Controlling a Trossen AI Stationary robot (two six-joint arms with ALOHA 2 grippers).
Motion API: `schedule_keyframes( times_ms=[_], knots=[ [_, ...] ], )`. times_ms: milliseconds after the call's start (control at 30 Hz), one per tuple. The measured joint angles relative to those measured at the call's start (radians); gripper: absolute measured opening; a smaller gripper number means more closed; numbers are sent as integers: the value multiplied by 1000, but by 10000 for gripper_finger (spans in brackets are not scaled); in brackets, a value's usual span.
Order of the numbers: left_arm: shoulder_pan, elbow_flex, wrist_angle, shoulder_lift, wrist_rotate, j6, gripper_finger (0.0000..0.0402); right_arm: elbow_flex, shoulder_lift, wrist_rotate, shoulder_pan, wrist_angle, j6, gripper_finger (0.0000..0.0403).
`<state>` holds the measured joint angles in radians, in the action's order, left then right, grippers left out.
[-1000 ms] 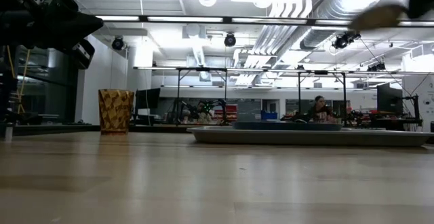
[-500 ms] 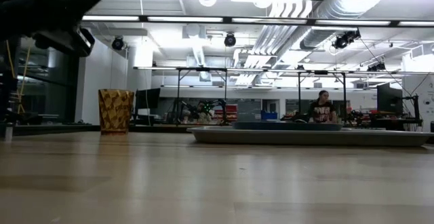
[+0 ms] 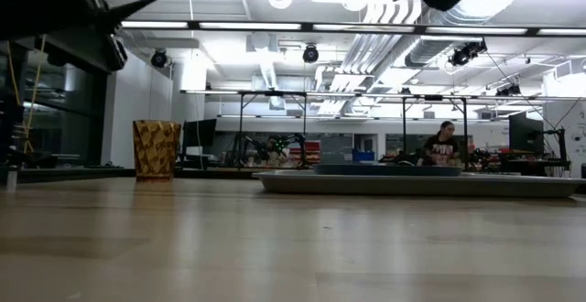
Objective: Pick and place plate/cup/fork/spoon on tray
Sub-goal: Put the orange spoon on the blue tray to the right of the blue plate
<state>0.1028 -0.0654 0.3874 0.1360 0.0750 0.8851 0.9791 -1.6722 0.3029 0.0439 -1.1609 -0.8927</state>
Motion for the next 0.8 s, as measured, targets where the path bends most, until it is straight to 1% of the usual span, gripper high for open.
schedule_keyframes(
  times_ms=[100, 167, 267, 333, 433, 567, 700, 800],
  knots=[
    [0, -71, 2, 140, 5, 28, 116, 28, 0, 21, -30, 13, 31, 0],
    [0, -132, 16, 255, -15, 29, 154, 50, 0, 49, -51, 22, 49, 0],
    [0, -224, 86, 440, -88, 36, 202, 76, 0, 71, -84, 52, 72, 0],
    [0, -289, 158, 562, -158, 50, 223, 88, -1, 90, -104, 63, 81, 0],
    [0, -389, 251, 734, -265, 55, 237, 113, -3, 113, -126, 63, 87, 0],
    [0, -524, 347, 920, -346, 57, 237, 130, -4, 138, -143, 69, 98, 0],
    [-3, -636, 356, 1037, -435, 59, 237, 138, -4, 147, -158, 65, 103, 0],
    [-14, -686, 354, 1092, -498, 64, 237, 138, -5, 146, -172, 68, 108, 0]
  ],
)
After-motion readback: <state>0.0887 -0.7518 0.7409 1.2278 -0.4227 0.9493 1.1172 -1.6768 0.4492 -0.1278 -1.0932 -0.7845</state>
